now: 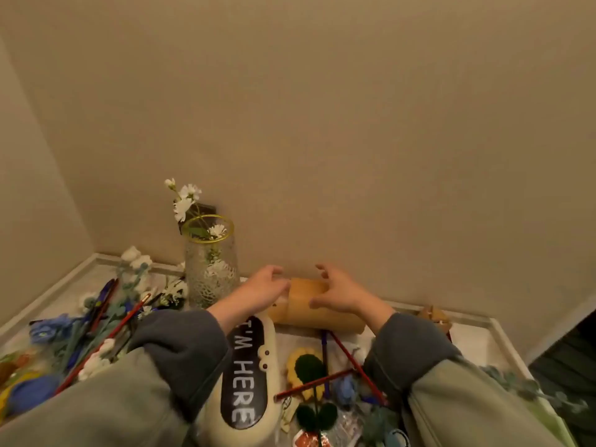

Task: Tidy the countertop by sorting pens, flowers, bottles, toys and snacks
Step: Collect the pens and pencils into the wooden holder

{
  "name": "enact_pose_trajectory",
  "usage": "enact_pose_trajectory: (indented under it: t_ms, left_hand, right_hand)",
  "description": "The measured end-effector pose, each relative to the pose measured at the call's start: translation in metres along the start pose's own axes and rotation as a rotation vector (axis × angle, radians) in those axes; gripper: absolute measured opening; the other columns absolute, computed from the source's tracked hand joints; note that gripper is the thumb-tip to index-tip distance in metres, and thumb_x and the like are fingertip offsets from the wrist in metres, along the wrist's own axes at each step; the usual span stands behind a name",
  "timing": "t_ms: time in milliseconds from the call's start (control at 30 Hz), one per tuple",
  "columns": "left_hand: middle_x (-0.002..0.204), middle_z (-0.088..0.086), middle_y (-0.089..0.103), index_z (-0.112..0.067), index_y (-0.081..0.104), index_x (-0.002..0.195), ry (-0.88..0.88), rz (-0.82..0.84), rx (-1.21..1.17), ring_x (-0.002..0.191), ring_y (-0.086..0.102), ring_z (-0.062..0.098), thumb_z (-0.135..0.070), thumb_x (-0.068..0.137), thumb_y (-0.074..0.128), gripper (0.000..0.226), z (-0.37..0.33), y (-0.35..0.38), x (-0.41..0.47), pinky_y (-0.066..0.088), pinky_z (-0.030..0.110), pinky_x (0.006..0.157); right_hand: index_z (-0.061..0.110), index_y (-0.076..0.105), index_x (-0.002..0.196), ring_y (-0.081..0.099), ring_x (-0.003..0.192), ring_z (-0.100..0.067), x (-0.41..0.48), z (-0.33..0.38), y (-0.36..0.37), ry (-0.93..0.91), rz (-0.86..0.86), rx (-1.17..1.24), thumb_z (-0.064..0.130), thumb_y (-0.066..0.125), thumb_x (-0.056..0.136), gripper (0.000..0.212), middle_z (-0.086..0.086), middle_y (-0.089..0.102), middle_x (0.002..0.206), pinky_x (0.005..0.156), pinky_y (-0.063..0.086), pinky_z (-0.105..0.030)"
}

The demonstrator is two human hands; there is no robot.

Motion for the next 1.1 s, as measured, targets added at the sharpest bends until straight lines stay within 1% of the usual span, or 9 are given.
enact_pose_trajectory:
  t_ms: [133,233,400,467,567,767,867,1000,1100]
  left_hand:
    - [0.139,0.008,0.05,-0.013,0.041,0.141,-0.037,0.003,0.268,0.124,0.05,0.024,-0.031,0.096,0.049,0.049,0.009,0.006,0.033,0.043,0.033,0.102]
    - [0.123,0.007,0.06,-0.015,0.056,0.124,-0.081,0.099,0.458,0.108,0.058,0.023,-0.034,0.092,0.047,0.038,0.023,0.023,0.053,0.049,0.036,0.093]
    - [0.108,0.007,0.064,-0.017,0.058,0.103,-0.044,0.172,0.451,0.092,0.059,0.02,-0.032,0.093,0.05,0.02,0.029,0.043,0.067,0.047,0.028,0.077]
    - [0.104,0.006,0.063,-0.016,0.058,0.1,-0.016,0.173,0.428,0.091,0.059,0.019,-0.029,0.093,0.054,0.015,0.027,0.047,0.067,0.047,0.029,0.077]
    - [0.112,0.007,0.064,-0.014,0.06,0.116,0.06,0.138,0.379,0.103,0.06,0.023,-0.027,0.093,0.056,0.027,0.014,0.046,0.064,0.049,0.038,0.091]
    - [0.1,-0.004,0.06,-0.024,0.053,0.099,0.258,0.077,0.462,0.099,0.059,0.021,-0.033,0.095,0.053,0.009,-0.037,0.051,0.044,0.049,0.038,0.084]
    - [0.108,-0.003,0.064,-0.028,0.054,0.114,0.371,0.009,0.608,0.102,0.059,0.023,-0.035,0.096,0.05,0.02,-0.064,0.054,0.031,0.048,0.036,0.081]
    - [0.115,-0.005,0.065,-0.027,0.059,0.118,0.665,-0.034,0.737,0.111,0.055,0.016,-0.027,0.096,0.05,0.024,-0.105,0.07,0.013,0.031,0.032,0.11]
    - [0.117,-0.007,0.065,-0.028,0.062,0.121,0.802,-0.039,0.767,0.114,0.055,0.012,-0.025,0.094,0.053,0.028,-0.122,0.08,0.009,0.025,0.032,0.116]
  right_hand:
    - [0.022,0.023,0.152,0.037,0.137,-0.026,0.033,-0.016,0.006,0.004,0.095,-0.262,0.039,0.08,0.073,0.099,-0.006,0.035,0.153,0.111,0.037,-0.041]
    - [0.026,0.033,0.147,0.034,0.134,-0.028,0.049,-0.021,0.008,-0.046,0.124,-0.44,0.055,0.079,0.065,0.099,-0.005,0.041,0.145,0.112,0.032,-0.043]
    - [0.025,0.044,0.137,0.035,0.125,-0.027,0.052,-0.015,0.009,-0.104,0.177,-0.52,0.063,0.082,0.054,0.099,-0.003,0.043,0.131,0.106,0.034,-0.039]
    - [0.024,0.044,0.136,0.037,0.122,-0.025,0.051,-0.02,0.011,-0.08,0.188,-0.476,0.064,0.085,0.048,0.105,-0.003,0.038,0.126,0.104,0.039,-0.04]
    - [0.021,0.037,0.139,0.04,0.119,-0.023,0.04,-0.028,0.007,-0.054,0.136,-0.314,0.057,0.088,0.05,0.109,-0.001,0.031,0.125,0.105,0.041,-0.038]
    - [0.02,0.024,0.145,0.041,0.124,-0.017,0.007,-0.038,-0.021,-0.076,0.012,0.0,0.039,0.09,0.061,0.109,0.001,0.035,0.133,0.099,0.039,-0.028]
    - [0.024,0.024,0.14,0.046,0.117,-0.015,-0.007,-0.043,-0.036,-0.092,-0.047,0.218,0.027,0.091,0.062,0.104,0.004,0.041,0.129,0.094,0.047,-0.031]
    - [0.033,0.029,0.131,0.05,0.115,-0.011,-0.026,-0.055,-0.056,-0.114,-0.239,0.364,0.022,0.094,0.055,0.1,0.011,0.047,0.122,0.089,0.043,-0.027]
    - [0.029,0.032,0.133,0.048,0.107,-0.007,-0.04,-0.068,-0.066,-0.073,-0.396,0.357,0.026,0.094,0.054,0.1,0.011,0.047,0.118,0.085,0.041,-0.027]
Point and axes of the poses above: each hand's wrist, its own x-axis towards the middle knuckle, its own y-axis out of the palm, z = x × y, the point moved 9 cm from there along x, towards the middle knuckle
